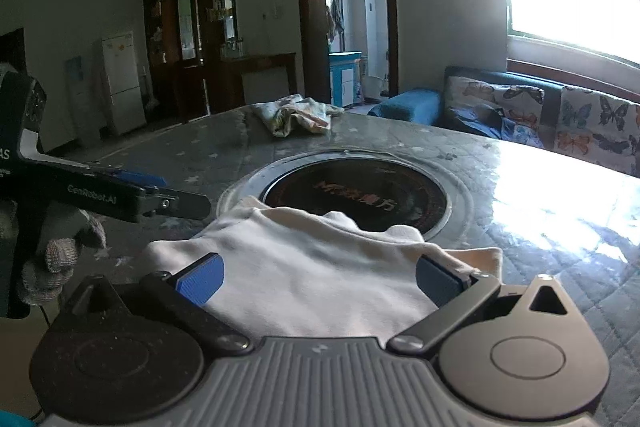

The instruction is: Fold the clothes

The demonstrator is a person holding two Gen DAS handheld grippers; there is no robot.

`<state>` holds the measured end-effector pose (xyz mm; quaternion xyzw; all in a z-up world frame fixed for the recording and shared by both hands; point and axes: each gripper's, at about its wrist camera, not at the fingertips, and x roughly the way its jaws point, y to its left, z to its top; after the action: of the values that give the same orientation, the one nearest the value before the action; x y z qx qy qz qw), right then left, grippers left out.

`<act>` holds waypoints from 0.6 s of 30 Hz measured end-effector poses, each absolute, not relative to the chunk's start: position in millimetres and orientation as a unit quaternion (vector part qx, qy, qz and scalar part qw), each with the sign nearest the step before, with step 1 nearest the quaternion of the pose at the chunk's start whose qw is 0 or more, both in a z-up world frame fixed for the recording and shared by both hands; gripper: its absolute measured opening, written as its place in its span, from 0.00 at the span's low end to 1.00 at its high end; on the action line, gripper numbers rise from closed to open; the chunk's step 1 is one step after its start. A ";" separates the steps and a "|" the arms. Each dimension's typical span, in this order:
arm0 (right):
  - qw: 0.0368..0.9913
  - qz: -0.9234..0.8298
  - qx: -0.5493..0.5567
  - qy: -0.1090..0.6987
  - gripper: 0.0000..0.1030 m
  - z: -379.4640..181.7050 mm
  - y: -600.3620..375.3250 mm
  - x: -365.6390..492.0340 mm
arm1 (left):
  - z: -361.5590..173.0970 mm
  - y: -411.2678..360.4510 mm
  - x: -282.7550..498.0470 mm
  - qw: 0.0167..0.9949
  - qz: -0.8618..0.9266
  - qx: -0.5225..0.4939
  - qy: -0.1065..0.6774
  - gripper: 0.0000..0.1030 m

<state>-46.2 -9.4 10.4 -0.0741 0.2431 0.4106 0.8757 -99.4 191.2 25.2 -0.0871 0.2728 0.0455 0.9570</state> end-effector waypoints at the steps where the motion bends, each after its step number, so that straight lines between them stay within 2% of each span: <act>1: 0.874 0.414 -0.075 0.244 1.00 9.8 -8.7 -46.7 | 25.1 190.5 -100.0 0.957 0.046 -0.085 0.275 1.00; 18: 0.861 0.431 -0.118 0.242 1.00 6.8 17.2 -71.1 | 18.9 199.0 -111.4 0.949 0.081 -0.072 0.297 1.00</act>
<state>-71.1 17.2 6.8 -0.1175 0.2418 0.4314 0.8612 -111.4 199.0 18.9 -0.0725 0.2969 0.0810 0.9487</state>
